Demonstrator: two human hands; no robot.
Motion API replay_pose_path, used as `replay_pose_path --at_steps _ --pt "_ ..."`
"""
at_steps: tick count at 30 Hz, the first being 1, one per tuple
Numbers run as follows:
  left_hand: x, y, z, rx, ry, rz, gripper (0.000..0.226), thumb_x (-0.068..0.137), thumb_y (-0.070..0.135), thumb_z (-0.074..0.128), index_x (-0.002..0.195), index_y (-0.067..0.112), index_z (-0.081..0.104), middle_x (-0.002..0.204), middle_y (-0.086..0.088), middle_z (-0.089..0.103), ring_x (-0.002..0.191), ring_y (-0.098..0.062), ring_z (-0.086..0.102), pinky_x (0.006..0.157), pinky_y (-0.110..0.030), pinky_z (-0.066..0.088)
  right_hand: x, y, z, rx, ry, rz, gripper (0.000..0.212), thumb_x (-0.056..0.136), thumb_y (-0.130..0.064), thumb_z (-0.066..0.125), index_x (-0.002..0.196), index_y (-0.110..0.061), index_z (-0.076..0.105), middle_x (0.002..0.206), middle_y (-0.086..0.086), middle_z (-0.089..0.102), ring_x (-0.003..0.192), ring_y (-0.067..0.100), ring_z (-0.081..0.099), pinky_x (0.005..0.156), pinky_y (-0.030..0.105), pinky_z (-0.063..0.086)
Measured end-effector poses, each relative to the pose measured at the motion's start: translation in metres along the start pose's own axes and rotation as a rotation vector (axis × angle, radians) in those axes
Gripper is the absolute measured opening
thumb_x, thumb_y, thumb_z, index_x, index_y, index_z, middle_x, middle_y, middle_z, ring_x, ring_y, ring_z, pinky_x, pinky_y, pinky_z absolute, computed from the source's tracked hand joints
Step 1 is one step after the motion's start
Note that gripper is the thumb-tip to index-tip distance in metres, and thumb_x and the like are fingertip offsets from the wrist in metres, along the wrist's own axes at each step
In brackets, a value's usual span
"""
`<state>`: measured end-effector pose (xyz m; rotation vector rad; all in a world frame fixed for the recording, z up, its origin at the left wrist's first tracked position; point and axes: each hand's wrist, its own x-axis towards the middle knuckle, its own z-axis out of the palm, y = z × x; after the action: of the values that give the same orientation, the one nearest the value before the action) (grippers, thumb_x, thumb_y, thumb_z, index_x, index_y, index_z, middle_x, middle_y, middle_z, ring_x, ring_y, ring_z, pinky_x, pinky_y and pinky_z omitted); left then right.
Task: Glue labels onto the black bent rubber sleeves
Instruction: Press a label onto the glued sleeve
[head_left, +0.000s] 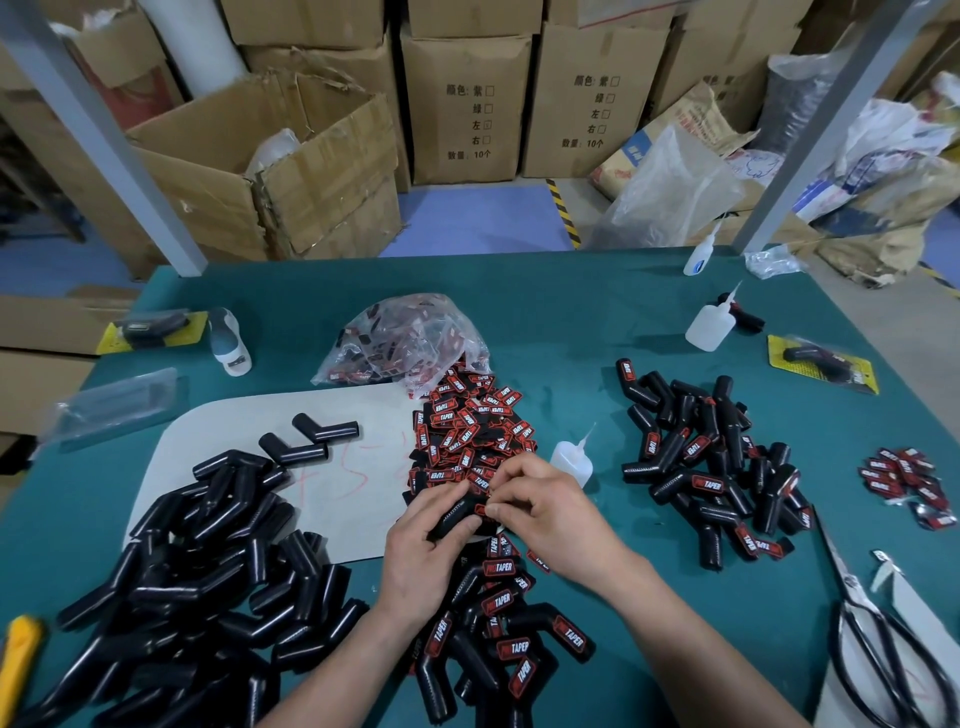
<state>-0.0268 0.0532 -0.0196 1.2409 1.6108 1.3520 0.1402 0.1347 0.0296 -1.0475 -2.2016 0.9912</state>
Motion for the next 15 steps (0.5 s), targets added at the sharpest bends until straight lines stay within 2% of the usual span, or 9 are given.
replay_pose_path --at_steps 5,7,8,11,13,15 --pt "0.001 -0.002 0.001 -0.003 0.021 0.01 0.044 0.088 0.013 0.078 0.118 0.043 0.068 0.123 0.029 0.065 0.12 0.004 0.06 0.101 -0.008 0.041 0.001 0.001 0.002 0.002 0.011 -0.027 0.006 0.09 -0.016 0.073 0.086 -0.014 0.077 0.1 -0.012 0.057 0.092 0.005 0.06 0.082 0.012 0.043" --pt "0.001 -0.001 0.001 -0.038 0.038 -0.018 0.044 0.088 0.009 0.079 0.115 0.043 0.07 0.122 0.029 0.066 0.118 0.005 0.061 0.1 -0.008 0.042 0.001 0.002 0.004 0.017 0.023 -0.028 0.006 0.089 -0.018 0.074 0.092 -0.014 0.077 0.103 -0.011 0.058 0.09 0.006 0.06 0.079 0.013 0.045" --pt "0.001 -0.001 0.001 -0.068 0.05 -0.039 0.044 0.088 0.008 0.079 0.114 0.043 0.071 0.121 0.027 0.067 0.117 0.004 0.062 0.099 -0.008 0.043 0.001 0.003 0.005 0.039 0.036 -0.024 0.012 0.089 -0.02 0.075 0.099 -0.014 0.076 0.108 -0.011 0.058 0.088 0.007 0.061 0.077 0.014 0.048" --pt "0.007 0.002 -0.002 -0.203 0.114 -0.107 0.039 0.088 0.008 0.079 0.11 0.04 0.077 0.117 0.016 0.074 0.114 -0.001 0.067 0.095 -0.008 0.045 0.003 0.002 0.011 0.203 0.156 0.015 0.032 0.091 -0.035 0.07 0.122 -0.026 0.068 0.119 -0.014 0.056 0.097 0.012 0.065 0.077 0.022 0.056" --pt "0.012 0.005 -0.004 -0.304 0.164 -0.16 0.036 0.088 0.012 0.079 0.109 0.042 0.079 0.114 0.01 0.077 0.111 -0.006 0.07 0.095 -0.015 0.05 0.004 0.001 0.016 0.333 0.274 0.12 0.027 0.092 -0.048 0.062 0.118 -0.041 0.065 0.113 -0.014 0.061 0.098 0.015 0.066 0.078 0.03 0.057" --pt "0.016 0.005 -0.002 -0.365 0.185 -0.206 0.035 0.088 0.017 0.079 0.111 0.044 0.078 0.113 0.007 0.078 0.111 -0.011 0.072 0.1 -0.027 0.052 0.004 0.003 0.024 0.456 0.334 0.23 0.027 0.092 -0.06 0.056 0.11 -0.042 0.064 0.098 -0.006 0.068 0.088 0.014 0.068 0.076 0.032 0.056"
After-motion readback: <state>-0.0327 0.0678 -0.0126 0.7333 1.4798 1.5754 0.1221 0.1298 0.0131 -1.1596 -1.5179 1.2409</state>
